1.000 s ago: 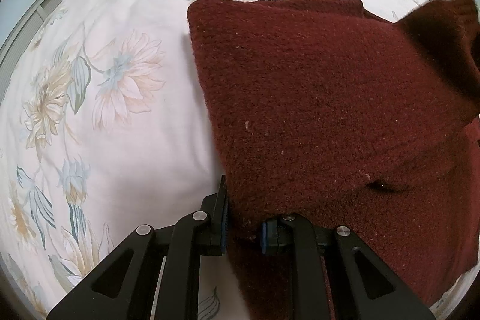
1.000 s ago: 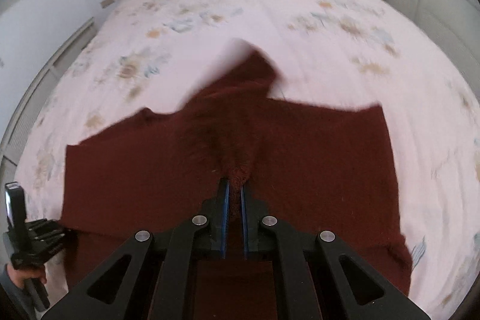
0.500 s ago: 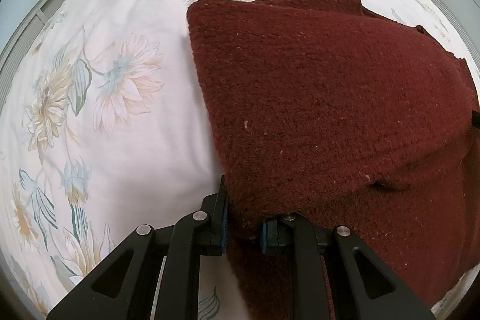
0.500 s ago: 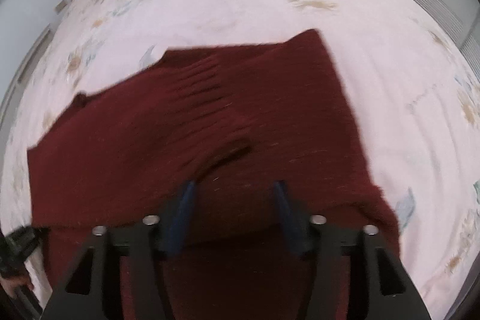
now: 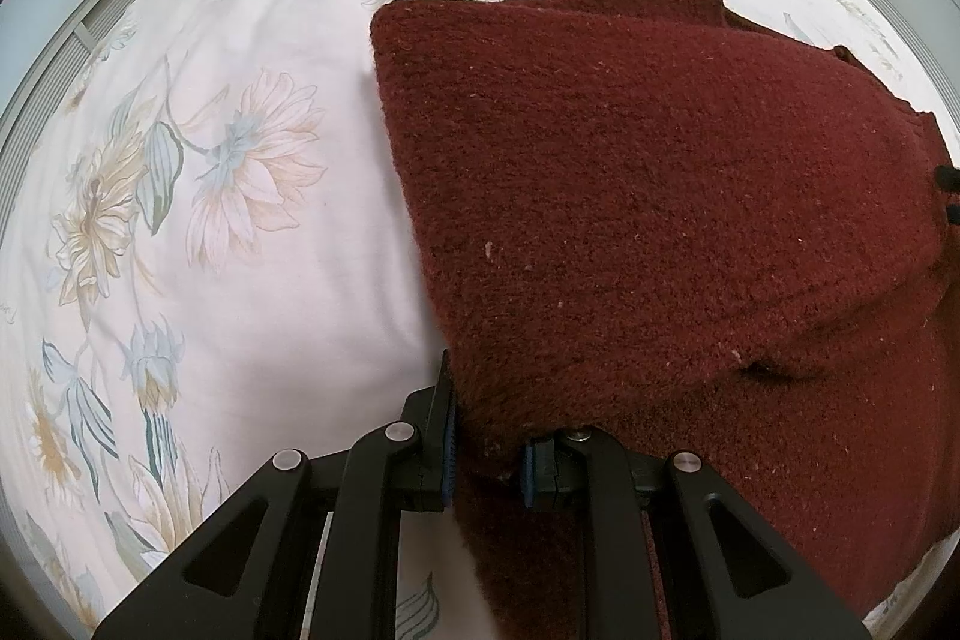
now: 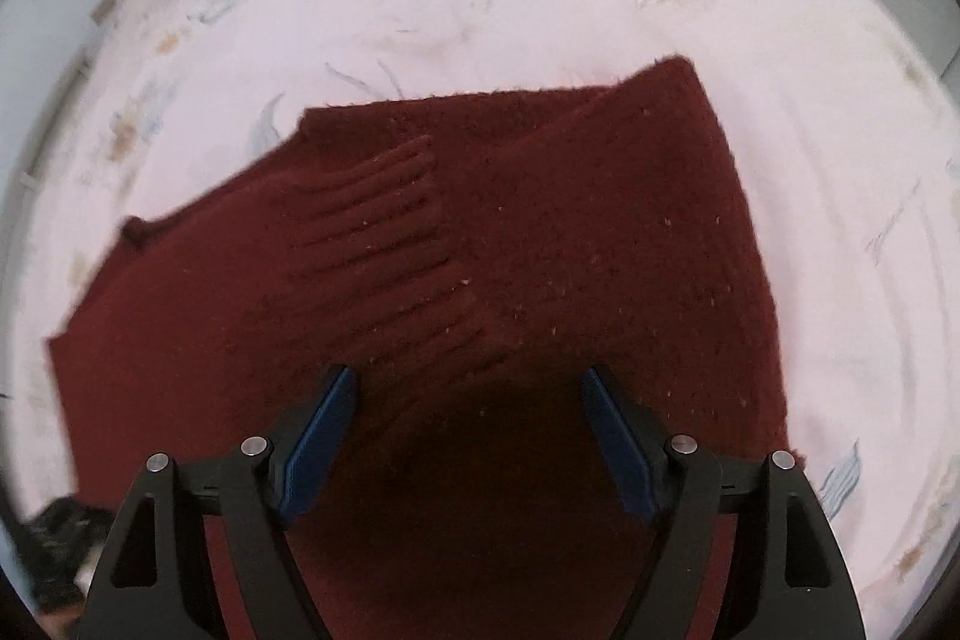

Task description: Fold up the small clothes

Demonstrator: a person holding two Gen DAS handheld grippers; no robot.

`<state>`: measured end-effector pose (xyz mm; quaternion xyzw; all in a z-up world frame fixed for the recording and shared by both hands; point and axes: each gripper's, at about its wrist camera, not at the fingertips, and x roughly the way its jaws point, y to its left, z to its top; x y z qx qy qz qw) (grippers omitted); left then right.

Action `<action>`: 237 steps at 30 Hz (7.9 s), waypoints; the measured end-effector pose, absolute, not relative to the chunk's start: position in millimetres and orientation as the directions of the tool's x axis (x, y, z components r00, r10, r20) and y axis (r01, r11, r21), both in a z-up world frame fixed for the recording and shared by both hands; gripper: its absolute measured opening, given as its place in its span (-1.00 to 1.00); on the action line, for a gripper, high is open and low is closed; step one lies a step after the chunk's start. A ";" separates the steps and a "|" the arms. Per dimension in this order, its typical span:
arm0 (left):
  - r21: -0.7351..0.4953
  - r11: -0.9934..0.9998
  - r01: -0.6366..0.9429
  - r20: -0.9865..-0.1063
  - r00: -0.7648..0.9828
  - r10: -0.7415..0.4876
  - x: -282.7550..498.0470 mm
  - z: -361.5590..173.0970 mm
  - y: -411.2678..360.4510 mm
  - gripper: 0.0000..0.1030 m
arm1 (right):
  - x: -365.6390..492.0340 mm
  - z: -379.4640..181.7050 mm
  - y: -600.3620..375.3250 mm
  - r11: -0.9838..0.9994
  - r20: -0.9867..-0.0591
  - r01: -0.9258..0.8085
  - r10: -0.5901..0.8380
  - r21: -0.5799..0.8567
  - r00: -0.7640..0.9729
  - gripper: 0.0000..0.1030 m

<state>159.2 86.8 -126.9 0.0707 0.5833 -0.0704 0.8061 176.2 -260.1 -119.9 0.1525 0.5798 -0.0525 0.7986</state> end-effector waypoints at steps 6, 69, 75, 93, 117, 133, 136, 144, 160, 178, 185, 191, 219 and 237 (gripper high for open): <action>0.041 0.980 0.196 -0.948 0.318 -0.024 156.7 -127.3 83.5 -0.72 | 171.9 -112.9 -234.0 0.968 -0.919 0.147 0.138 0.204 0.369 -0.74; 0.027 0.981 0.192 -0.896 0.439 -0.061 131.2 -121.8 -6.3 0.99 | 96.7 -127.9 -238.4 1.000 -0.859 0.003 0.007 0.009 0.512 0.99; -0.049 0.978 0.202 -0.900 0.415 -0.131 125.0 -124.7 18.3 0.99 | 90.7 -127.6 -270.1 0.999 -0.861 0.050 -0.017 0.010 0.507 0.99; -0.063 0.981 0.184 -0.903 0.409 -0.134 33.3 -58.3 61.9 0.98 | -15.8 -77.1 -314.3 0.995 -0.849 0.045 0.056 0.093 0.525 0.99; -0.103 0.975 0.197 -0.969 0.203 -0.143 -73.9 -114.8 69.1 0.91 | -101.5 -137.9 -317.9 0.986 -0.939 0.100 0.094 0.133 0.331 0.89; -0.195 0.946 0.258 -0.954 0.174 -0.244 -85.9 -97.9 65.3 -0.82 | -102.4 -135.0 -318.6 0.960 -0.936 0.064 0.248 0.272 0.250 -0.71; -0.219 0.944 0.246 -0.943 0.197 -0.270 -83.1 -82.6 72.2 -0.82 | -96.8 -116.5 -316.1 0.961 -0.926 0.047 0.249 0.273 0.282 -0.73; -0.281 0.935 0.217 -0.890 0.306 -0.338 -48.0 -24.2 83.8 -0.82 | -80.9 -56.4 -328.6 0.941 -0.856 0.053 0.280 0.335 0.434 -0.75; -0.319 0.938 0.135 -0.801 0.491 -0.343 50.6 43.7 105.1 -0.82 | 14.4 22.6 -347.1 0.927 -0.720 0.081 0.227 0.366 0.655 -0.76; -0.111 0.990 0.082 -0.883 0.449 -0.137 176.5 -23.2 71.1 -0.79 | 157.9 -47.5 -332.5 0.949 -0.846 0.174 0.138 0.261 0.515 -0.75; -0.039 0.998 0.054 -0.903 0.426 -0.058 180.9 -42.9 62.0 -0.74 | 163.7 -69.0 -330.3 0.946 -0.857 0.192 0.137 0.262 0.497 -0.65; -0.026 0.999 0.046 -0.898 0.438 -0.044 183.1 -40.2 55.3 -0.05 | 158.9 -60.6 -331.3 0.952 -0.849 0.188 0.112 0.240 0.517 0.25; 0.013 0.964 0.265 -0.874 0.472 -0.118 117.1 -86.2 -27.9 0.98 | 93.3 -111.0 -199.6 0.991 -0.823 -0.108 -0.007 -0.082 0.569 0.61; -0.030 0.977 0.211 -0.880 0.458 -0.126 118.5 -108.7 32.7 0.99 | 78.8 -121.8 -275.6 0.998 -0.824 0.050 -0.063 -0.042 0.563 0.62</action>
